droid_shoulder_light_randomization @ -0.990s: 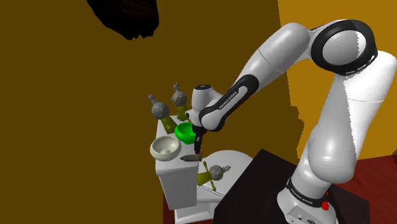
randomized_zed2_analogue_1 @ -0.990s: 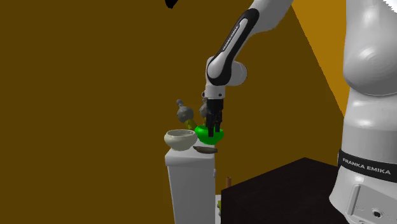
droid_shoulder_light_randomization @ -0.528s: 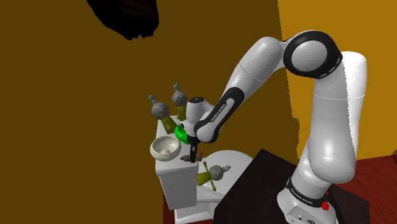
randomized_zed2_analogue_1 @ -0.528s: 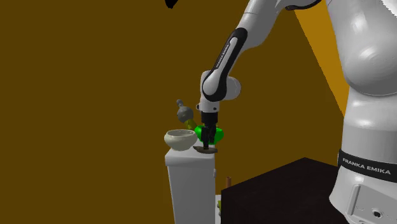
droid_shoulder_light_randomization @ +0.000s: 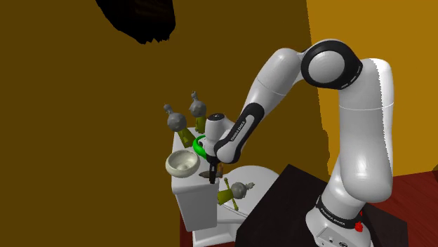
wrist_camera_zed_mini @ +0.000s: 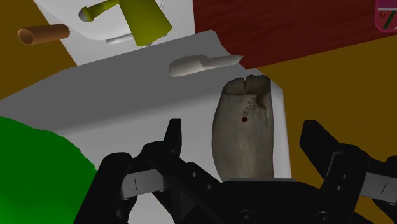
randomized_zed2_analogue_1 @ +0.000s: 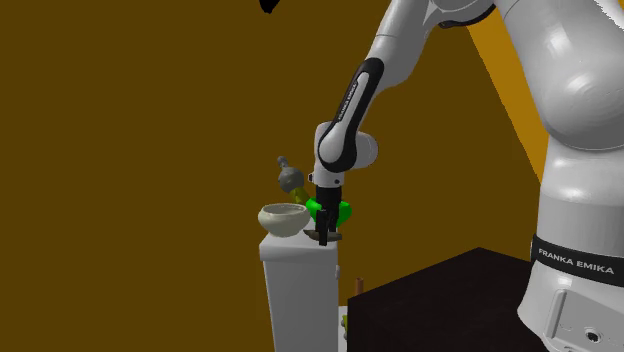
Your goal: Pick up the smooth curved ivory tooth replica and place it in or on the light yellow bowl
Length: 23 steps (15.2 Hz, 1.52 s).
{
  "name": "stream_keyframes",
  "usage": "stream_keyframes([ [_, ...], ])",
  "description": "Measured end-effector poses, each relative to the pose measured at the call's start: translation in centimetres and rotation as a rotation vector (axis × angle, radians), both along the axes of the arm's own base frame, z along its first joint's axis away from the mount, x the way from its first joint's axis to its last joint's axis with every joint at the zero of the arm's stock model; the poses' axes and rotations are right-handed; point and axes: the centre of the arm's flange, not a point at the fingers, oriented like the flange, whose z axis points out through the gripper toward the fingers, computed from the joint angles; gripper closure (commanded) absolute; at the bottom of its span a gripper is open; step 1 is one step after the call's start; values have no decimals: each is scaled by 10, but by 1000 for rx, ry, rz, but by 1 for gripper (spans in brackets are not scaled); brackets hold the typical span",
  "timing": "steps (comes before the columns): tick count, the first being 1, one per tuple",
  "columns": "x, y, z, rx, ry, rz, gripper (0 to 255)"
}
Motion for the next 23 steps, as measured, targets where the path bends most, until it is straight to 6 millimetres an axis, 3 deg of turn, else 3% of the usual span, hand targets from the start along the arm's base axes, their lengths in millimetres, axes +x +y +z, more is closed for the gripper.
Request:
stream_keyframes([
  [3, 0, 0, 0, 0, 0, 0, 0],
  [4, 0, 0, 0, 0, 0, 0, 255],
  [15, -2, 4, 4, 2, -3, 10, 255],
  [23, 0, -1, 41, 0, 0, 0, 255],
])
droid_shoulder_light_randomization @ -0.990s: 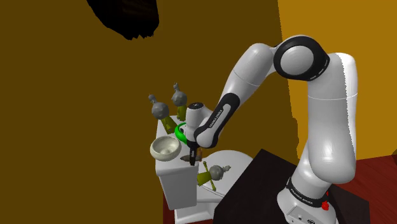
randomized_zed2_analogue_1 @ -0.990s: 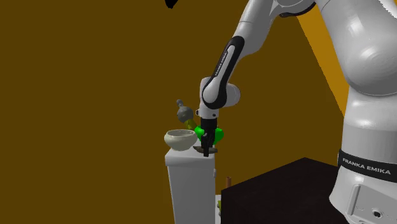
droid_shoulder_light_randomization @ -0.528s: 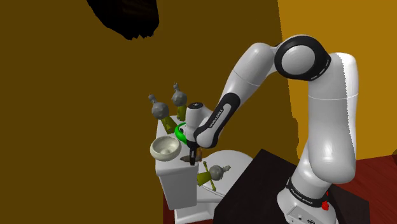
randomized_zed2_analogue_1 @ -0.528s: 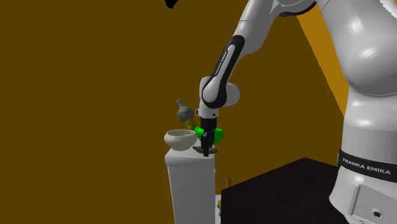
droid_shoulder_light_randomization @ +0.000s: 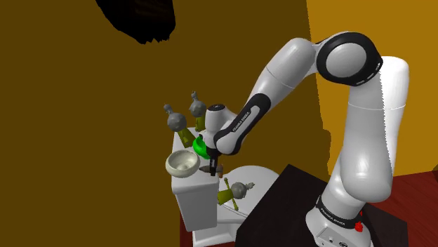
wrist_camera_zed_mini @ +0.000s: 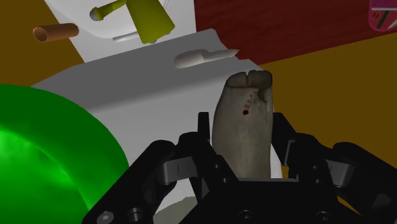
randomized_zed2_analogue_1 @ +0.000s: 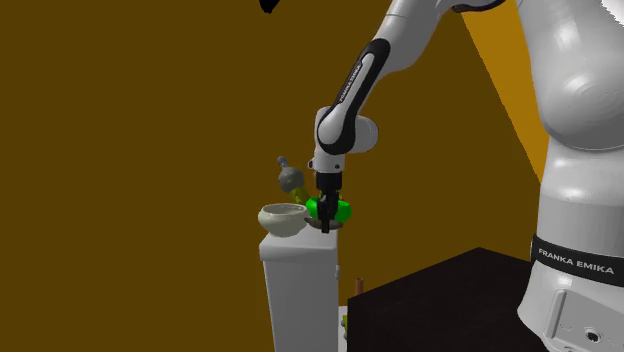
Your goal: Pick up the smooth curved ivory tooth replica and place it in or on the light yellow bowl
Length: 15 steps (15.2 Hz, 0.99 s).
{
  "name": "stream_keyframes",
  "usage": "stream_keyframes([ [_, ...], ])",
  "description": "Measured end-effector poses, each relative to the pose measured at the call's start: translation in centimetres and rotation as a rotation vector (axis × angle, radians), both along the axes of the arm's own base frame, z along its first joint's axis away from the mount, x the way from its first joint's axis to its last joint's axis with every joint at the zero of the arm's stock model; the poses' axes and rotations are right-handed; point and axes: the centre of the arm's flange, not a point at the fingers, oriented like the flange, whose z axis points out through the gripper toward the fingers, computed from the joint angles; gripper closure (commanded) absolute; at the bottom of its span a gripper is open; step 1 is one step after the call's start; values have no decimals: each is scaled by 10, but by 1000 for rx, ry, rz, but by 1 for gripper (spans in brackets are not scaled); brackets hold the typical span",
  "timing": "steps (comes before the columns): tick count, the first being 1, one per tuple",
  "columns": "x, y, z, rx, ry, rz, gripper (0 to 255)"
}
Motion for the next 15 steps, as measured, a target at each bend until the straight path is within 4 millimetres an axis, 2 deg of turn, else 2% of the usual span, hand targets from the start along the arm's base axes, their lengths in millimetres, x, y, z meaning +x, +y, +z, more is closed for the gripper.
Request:
stream_keyframes([
  [15, 1, 1, 79, 0, 0, 0, 255],
])
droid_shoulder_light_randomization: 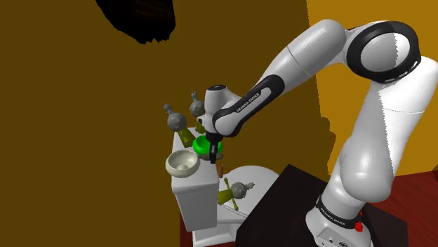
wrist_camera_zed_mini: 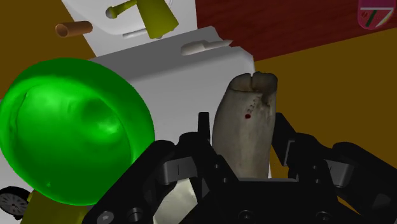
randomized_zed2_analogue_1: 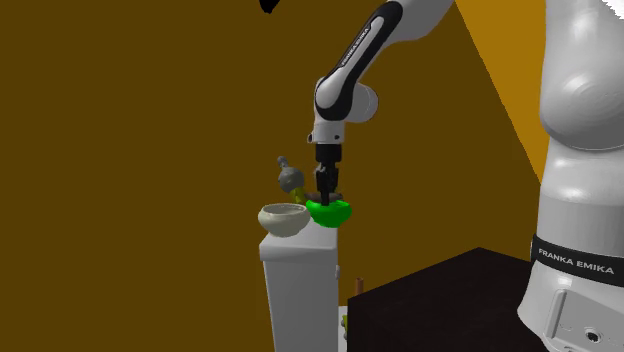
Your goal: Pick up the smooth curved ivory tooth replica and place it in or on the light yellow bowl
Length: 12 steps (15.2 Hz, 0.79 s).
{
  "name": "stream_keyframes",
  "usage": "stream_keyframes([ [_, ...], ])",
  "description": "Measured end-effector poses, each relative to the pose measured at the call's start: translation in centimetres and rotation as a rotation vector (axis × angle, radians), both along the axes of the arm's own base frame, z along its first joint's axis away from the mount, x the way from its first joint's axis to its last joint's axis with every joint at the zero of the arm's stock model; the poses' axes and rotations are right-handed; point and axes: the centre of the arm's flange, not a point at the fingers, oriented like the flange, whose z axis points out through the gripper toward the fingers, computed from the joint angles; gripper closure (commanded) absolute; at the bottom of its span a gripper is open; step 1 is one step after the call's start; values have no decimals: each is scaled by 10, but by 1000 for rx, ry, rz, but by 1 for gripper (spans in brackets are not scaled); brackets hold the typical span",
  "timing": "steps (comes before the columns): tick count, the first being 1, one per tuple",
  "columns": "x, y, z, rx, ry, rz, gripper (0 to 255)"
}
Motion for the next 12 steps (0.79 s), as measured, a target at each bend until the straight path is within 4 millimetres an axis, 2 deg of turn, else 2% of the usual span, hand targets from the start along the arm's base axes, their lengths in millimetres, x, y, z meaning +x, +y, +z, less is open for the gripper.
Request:
stream_keyframes([
  [9, 0, -1, 47, 0, 0, 0, 255],
  [12, 23, 10, 47, 0, 0, 0, 255],
])
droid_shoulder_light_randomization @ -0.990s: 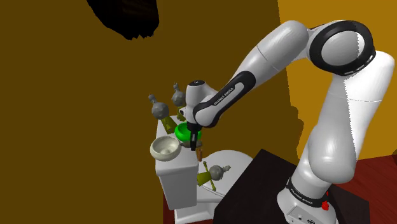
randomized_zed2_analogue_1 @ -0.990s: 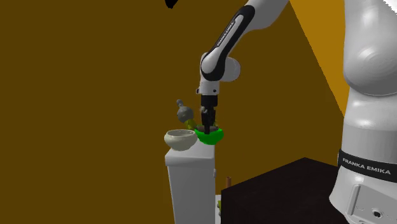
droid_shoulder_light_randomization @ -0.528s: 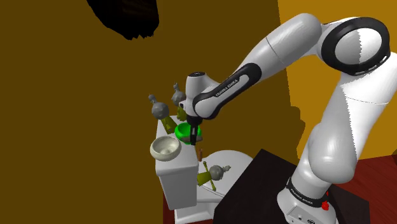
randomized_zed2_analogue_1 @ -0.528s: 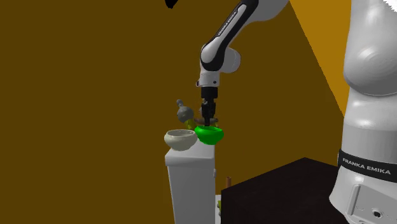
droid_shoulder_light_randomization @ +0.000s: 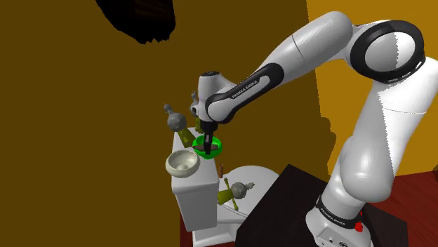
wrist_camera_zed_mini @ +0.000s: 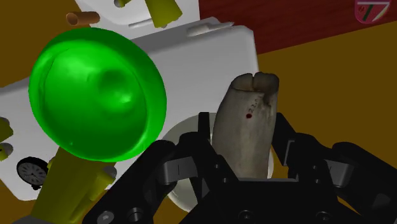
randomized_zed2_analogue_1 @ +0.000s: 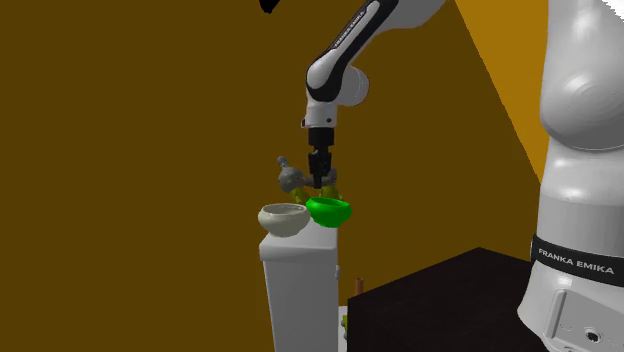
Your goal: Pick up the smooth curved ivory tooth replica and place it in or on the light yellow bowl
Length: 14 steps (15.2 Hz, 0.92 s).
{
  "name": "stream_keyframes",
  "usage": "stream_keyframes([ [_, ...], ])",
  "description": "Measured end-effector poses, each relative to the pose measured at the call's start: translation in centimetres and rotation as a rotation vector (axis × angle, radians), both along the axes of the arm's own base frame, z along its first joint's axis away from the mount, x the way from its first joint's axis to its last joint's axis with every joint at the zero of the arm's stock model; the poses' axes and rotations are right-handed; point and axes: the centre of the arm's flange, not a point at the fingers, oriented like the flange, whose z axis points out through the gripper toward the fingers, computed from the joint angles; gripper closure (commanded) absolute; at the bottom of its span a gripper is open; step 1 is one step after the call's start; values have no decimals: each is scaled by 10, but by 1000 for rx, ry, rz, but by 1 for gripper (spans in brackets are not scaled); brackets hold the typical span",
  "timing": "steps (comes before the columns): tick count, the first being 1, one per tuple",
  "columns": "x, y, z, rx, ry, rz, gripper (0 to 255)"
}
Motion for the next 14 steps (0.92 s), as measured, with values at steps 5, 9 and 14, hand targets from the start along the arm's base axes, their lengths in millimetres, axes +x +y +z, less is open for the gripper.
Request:
stream_keyframes([
  [5, 59, 29, -2, 0, 0, 0, 255],
  [9, 105, 52, -6, 0, 1, 0, 255],
  [14, 112, 56, -33, 0, 1, 0, 255],
])
